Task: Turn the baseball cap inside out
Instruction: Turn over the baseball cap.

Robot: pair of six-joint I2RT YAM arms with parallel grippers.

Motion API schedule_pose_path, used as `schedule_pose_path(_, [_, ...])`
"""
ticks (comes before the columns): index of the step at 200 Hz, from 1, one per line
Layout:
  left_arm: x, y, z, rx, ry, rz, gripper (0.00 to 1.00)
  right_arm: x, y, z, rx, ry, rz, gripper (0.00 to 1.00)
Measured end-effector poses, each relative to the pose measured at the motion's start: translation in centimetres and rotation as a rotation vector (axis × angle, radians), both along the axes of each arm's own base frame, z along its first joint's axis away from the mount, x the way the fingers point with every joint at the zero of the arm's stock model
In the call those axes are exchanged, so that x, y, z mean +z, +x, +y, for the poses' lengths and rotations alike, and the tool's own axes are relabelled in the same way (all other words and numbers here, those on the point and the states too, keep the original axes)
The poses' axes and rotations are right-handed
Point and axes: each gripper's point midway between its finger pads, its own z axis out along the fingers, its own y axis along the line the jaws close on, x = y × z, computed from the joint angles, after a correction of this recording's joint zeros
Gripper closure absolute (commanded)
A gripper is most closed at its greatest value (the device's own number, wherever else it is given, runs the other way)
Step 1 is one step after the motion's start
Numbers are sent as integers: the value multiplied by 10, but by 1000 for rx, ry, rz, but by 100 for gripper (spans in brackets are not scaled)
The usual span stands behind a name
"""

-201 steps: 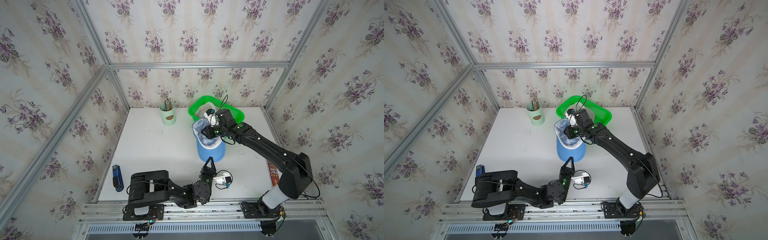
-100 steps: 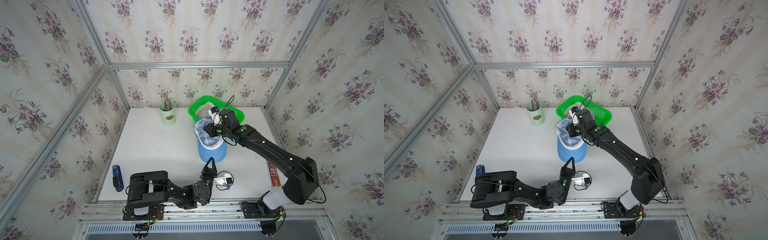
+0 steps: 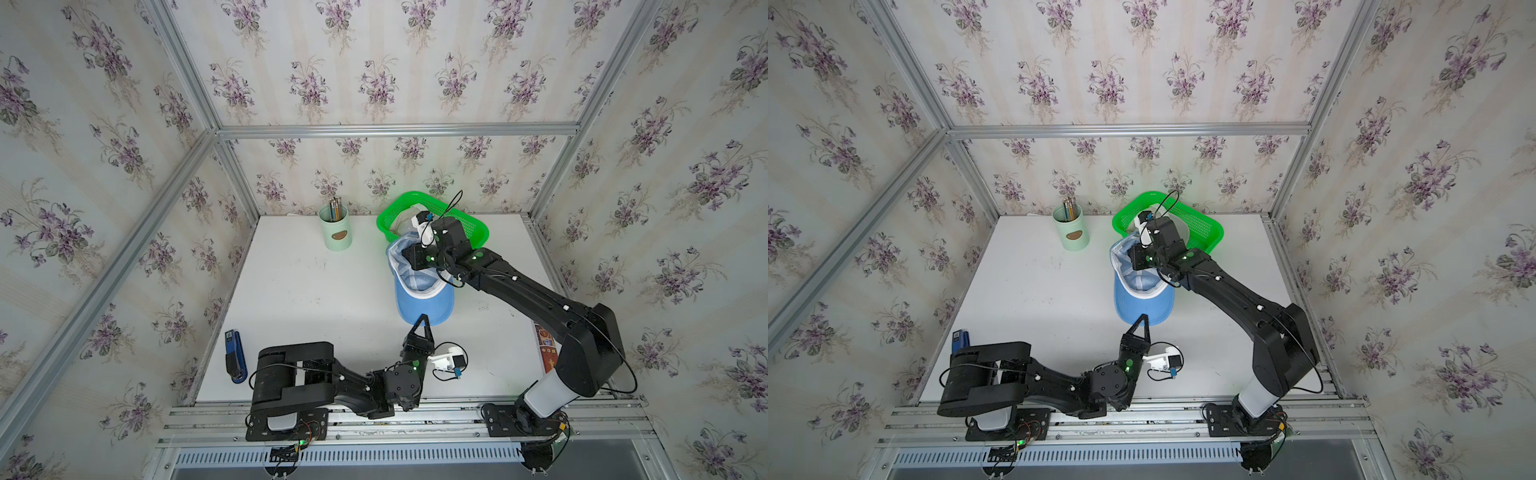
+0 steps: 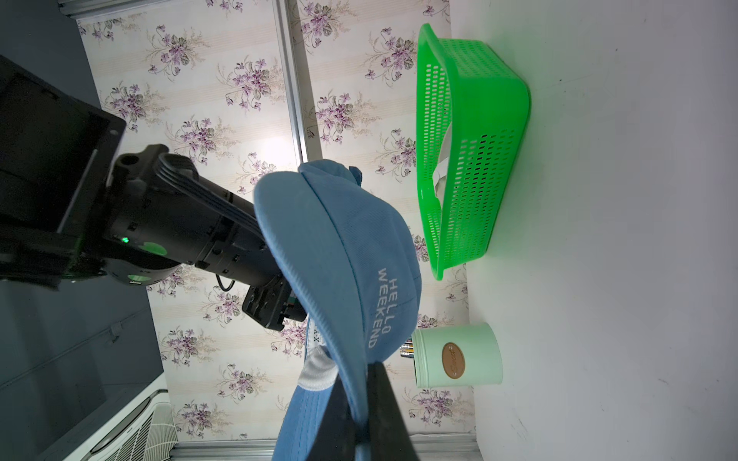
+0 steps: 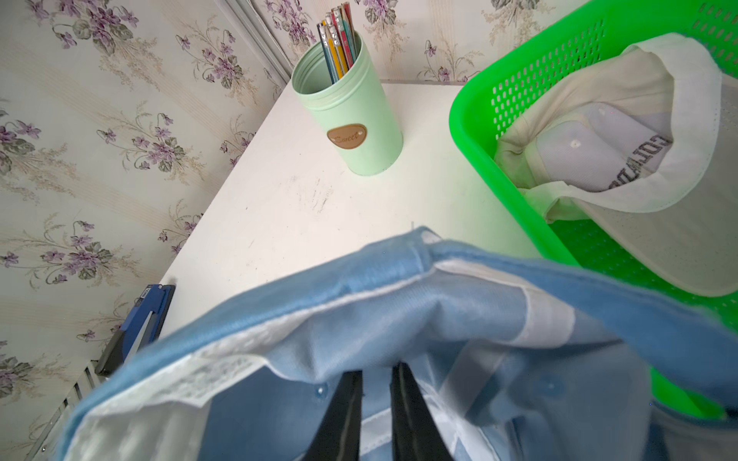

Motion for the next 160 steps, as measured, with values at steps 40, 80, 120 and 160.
schedule_pose_path(40, [2,-1,1,2,-6,0,100,-12,16,17,5,26,25,81])
schedule_pose_path(80, [6,2,7,32,-16,3,100,-22,26,35,28,49,64,80])
schedule_pose_path(120, [8,3,9,38,-30,5,100,-17,21,35,39,55,68,73])
schedule_pose_path(160, [-14,13,12,77,25,14,100,50,12,14,-7,82,-44,72])
